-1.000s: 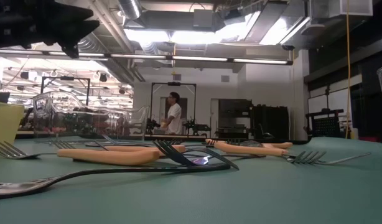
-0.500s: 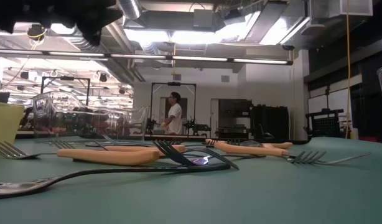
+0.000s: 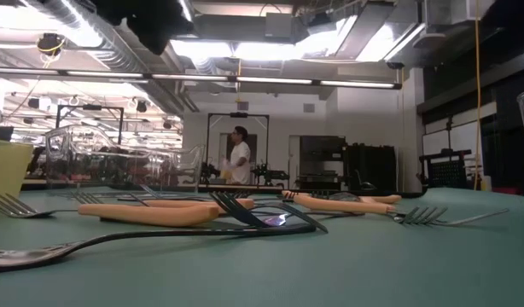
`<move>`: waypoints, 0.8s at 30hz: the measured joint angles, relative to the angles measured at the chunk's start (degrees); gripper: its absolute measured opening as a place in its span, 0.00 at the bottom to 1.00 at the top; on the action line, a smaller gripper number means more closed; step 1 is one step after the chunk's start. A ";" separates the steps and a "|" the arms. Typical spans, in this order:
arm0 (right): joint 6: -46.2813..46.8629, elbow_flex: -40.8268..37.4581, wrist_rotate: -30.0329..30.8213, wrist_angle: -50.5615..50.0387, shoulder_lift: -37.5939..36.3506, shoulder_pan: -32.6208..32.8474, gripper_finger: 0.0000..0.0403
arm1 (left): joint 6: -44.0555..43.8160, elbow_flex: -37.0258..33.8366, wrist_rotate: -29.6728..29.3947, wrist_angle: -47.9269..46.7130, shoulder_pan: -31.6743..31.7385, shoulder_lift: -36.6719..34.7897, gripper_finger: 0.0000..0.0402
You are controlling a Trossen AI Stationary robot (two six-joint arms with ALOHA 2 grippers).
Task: Sort silverware by color (type)
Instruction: Put the orange fork in the top transparent bin
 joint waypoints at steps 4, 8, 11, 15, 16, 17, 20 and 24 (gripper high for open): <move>-8.15 0.00 -3.40 0.19 0.07 -6.64 0.21 | -0.11 2.46 0.00 -3.20 -1.24 5.35 0.33; -15.10 0.00 -8.34 1.05 0.07 -13.15 0.21 | -0.15 3.39 1.18 -4.70 -1.96 9.47 0.33; -20.33 0.00 -11.50 1.86 0.07 -17.48 0.21 | -1.96 3.43 3.26 -5.66 -1.98 11.80 0.33; -28.35 0.00 -14.50 3.40 0.07 -22.62 0.21 | -4.82 3.43 3.41 -8.35 -1.92 13.91 0.33; -30.48 0.00 -15.28 3.82 0.07 -23.75 0.21 | -5.34 3.43 3.41 -9.34 -1.91 14.26 0.33; -32.70 0.00 -16.19 4.53 0.09 -24.89 0.21 | -5.85 3.43 3.40 -10.11 -1.92 14.54 0.33; -38.07 0.00 -19.18 6.34 0.09 -28.27 0.21 | -6.14 3.43 2.87 -11.40 -1.92 15.64 0.33; -42.88 0.00 -22.44 8.66 0.09 -32.18 0.21 | -6.14 3.43 2.78 -11.70 -1.90 18.06 0.33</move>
